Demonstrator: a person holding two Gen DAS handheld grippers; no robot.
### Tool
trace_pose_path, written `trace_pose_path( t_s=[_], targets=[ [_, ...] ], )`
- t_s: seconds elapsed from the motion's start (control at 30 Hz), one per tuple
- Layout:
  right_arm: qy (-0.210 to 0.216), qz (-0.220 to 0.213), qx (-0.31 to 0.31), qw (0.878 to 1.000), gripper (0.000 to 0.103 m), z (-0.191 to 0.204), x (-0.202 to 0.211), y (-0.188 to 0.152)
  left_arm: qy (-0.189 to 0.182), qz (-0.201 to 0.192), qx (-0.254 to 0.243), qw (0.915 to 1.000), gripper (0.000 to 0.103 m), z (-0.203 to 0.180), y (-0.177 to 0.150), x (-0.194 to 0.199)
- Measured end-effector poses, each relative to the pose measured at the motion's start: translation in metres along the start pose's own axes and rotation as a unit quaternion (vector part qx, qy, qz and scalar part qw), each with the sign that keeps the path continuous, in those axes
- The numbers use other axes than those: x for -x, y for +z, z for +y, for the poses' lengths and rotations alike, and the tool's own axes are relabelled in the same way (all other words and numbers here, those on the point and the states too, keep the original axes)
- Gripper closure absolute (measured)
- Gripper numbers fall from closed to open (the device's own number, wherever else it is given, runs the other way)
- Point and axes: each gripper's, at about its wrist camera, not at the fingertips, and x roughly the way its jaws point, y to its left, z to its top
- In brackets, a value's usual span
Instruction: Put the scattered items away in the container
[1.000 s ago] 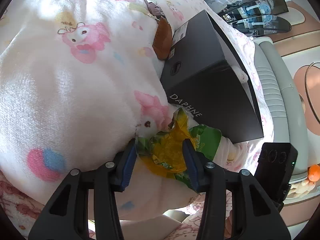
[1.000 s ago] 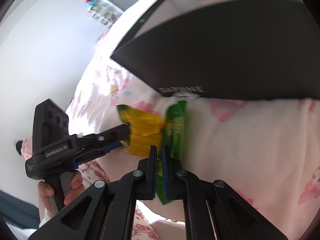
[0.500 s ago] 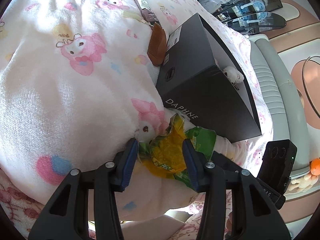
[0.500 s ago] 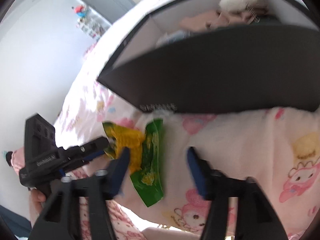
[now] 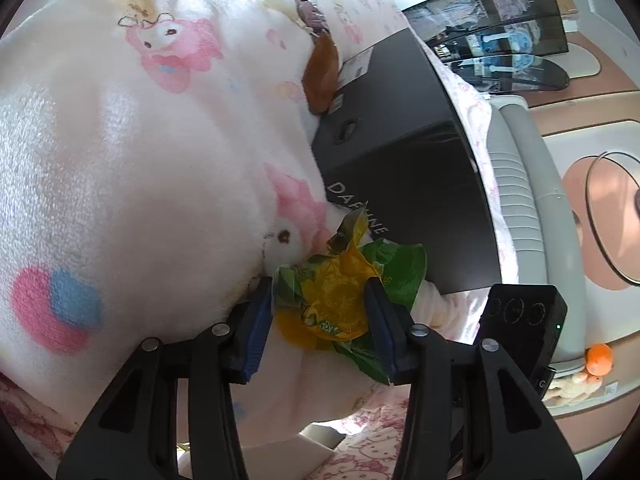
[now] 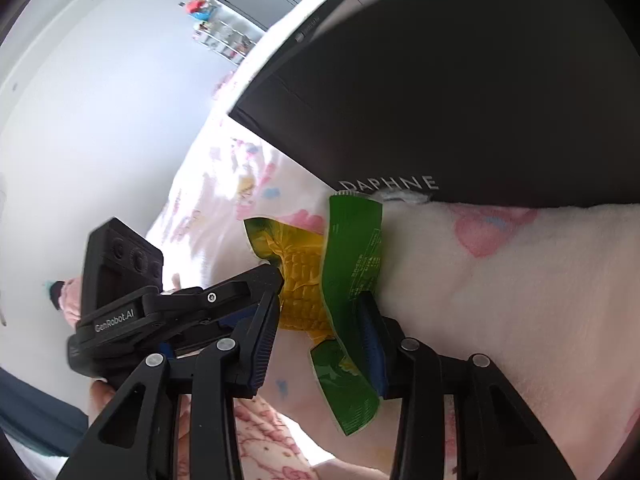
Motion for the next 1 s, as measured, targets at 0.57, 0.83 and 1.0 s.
trace_pose_path(
  t_s=[0.57, 0.83, 1.0],
  targets=[
    [0.040, -0.113, 0.014, 0.993, 0.075, 0.048, 0.116, 0.022, -0.074, -0.006, -0.071, 0.9947, 0.058, -0.107, 0.001, 0.034],
    [0.004, -0.158, 0.025, 0.987, 0.075, -0.027, 0.202, 0.090, -0.065, 0.010, -0.124, 0.9901, 0.058, -0.183, 0.071, -0.042],
    [-0.056, -0.156, 0.001, 0.986, 0.075, -0.072, 0.209, 0.139, -0.072, 0.059, -0.088, 0.9918, 0.058, -0.194, 0.101, -0.110]
  ],
)
